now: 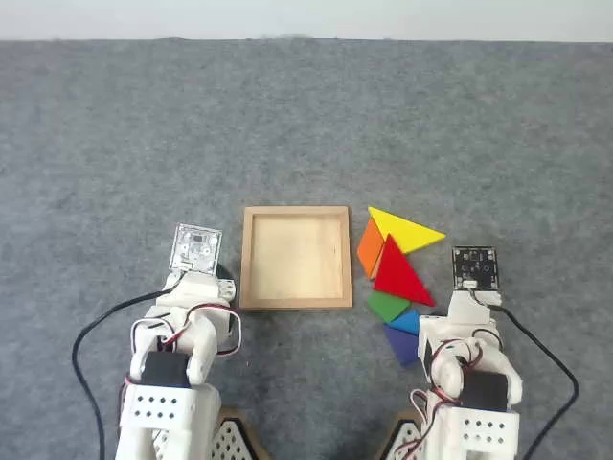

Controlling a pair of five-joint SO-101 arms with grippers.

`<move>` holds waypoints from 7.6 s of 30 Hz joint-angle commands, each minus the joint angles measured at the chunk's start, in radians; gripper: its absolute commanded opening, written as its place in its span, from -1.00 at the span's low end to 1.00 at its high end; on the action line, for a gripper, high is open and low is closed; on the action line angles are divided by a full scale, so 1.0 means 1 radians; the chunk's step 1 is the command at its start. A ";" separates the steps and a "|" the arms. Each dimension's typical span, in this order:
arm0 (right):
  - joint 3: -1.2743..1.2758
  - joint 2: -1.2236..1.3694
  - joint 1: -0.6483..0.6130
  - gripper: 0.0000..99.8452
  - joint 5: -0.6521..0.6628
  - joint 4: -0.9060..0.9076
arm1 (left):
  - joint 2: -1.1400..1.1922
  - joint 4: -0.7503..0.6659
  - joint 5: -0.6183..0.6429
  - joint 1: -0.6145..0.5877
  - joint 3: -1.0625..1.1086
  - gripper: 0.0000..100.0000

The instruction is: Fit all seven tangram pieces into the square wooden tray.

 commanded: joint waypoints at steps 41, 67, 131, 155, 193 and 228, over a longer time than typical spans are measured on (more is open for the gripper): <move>-0.605 0.501 -0.119 -0.98 0.387 -0.124 | -0.012 0.002 0.009 -0.003 -0.008 -0.97; -0.990 1.566 -0.455 -0.57 0.167 -0.295 | -0.012 0.002 0.009 -0.003 -0.008 -0.97; -1.045 1.508 -0.222 -0.83 0.080 -0.305 | -0.012 0.002 0.009 -0.003 -0.008 -0.97; -1.498 2.083 -0.117 -0.82 0.109 -0.288 | -0.012 0.002 0.009 -0.003 -0.008 -0.97; -1.310 1.923 -0.676 -0.82 0.098 -0.335 | -0.012 0.002 0.009 -0.003 -0.008 -0.97; -1.280 1.988 -0.619 -0.82 0.098 -0.404 | -0.012 0.002 0.009 -0.003 -0.008 -0.97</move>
